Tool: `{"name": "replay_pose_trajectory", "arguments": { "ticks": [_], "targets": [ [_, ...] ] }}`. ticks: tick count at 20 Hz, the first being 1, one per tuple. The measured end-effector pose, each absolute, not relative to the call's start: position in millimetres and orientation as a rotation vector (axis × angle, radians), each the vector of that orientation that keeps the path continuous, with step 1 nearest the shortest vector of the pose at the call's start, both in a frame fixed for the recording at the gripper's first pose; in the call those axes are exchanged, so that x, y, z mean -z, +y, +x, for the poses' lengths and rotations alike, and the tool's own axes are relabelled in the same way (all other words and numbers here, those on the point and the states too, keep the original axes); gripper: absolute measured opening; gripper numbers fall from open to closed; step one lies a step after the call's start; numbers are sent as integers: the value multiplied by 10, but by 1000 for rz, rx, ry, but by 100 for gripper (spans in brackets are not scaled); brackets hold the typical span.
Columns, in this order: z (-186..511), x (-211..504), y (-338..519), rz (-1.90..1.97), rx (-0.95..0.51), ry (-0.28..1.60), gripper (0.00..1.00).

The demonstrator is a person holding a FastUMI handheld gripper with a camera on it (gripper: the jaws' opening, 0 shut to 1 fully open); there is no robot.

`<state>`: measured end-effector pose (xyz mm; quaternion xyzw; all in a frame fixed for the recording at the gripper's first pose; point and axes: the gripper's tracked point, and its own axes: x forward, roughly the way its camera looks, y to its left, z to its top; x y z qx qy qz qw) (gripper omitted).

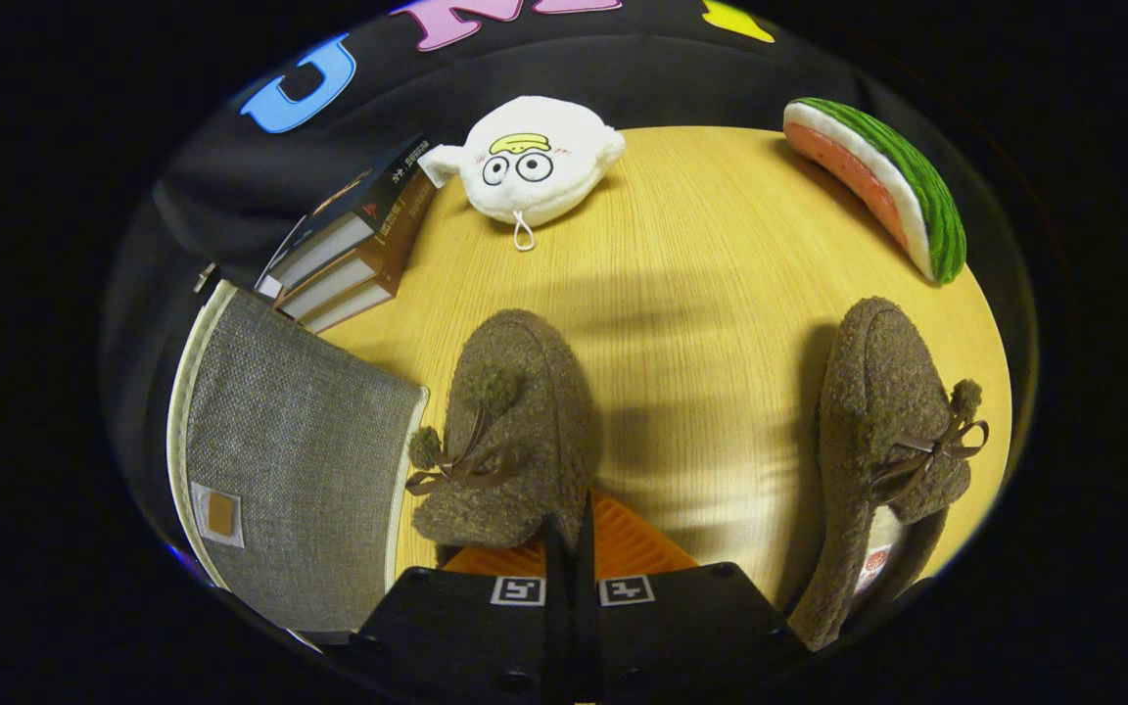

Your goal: Open the storage box then place both shoes into the box .Put the left shoe in first, then the right shoe, with the right side of both shoes facing outward in a uniform manner.

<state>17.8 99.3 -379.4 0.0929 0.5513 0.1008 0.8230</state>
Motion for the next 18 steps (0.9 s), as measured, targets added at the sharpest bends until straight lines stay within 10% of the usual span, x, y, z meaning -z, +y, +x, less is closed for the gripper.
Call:
{"name": "replay_pose_trajectory", "arguments": {
  "ticks": [18],
  "targets": [
    [-61, 1656, 1508, 573, -287, 994, 5]
  ]
}}
